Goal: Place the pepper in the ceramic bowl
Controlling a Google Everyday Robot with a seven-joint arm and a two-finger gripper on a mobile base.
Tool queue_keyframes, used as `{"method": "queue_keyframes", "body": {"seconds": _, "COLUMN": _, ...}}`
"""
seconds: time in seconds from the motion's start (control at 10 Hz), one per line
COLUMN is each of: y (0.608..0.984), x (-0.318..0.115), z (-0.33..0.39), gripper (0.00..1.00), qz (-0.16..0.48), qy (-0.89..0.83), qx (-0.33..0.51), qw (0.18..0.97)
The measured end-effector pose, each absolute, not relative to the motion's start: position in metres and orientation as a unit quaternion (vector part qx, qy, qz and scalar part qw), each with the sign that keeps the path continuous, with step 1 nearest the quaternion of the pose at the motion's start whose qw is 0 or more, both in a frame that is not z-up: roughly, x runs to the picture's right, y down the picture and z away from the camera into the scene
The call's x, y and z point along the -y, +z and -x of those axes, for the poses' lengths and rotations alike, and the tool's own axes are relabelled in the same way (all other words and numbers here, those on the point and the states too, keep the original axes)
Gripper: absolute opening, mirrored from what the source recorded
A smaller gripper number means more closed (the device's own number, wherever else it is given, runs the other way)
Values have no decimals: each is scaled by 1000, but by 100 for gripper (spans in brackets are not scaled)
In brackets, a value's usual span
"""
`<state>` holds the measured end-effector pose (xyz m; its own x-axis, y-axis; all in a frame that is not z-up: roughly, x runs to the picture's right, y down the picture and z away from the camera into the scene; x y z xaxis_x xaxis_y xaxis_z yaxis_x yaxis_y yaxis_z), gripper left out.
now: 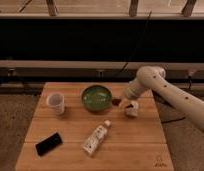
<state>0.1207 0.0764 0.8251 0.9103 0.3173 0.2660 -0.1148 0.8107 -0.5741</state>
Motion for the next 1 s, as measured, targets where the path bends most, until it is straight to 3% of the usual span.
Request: {"method": "queue_keyframes", "body": {"seconds": 1.0, "y": 871, "x": -45, "z": -64, "gripper": 0, "qz": 285, "qy": 71, "qx": 179, "qw": 939}}
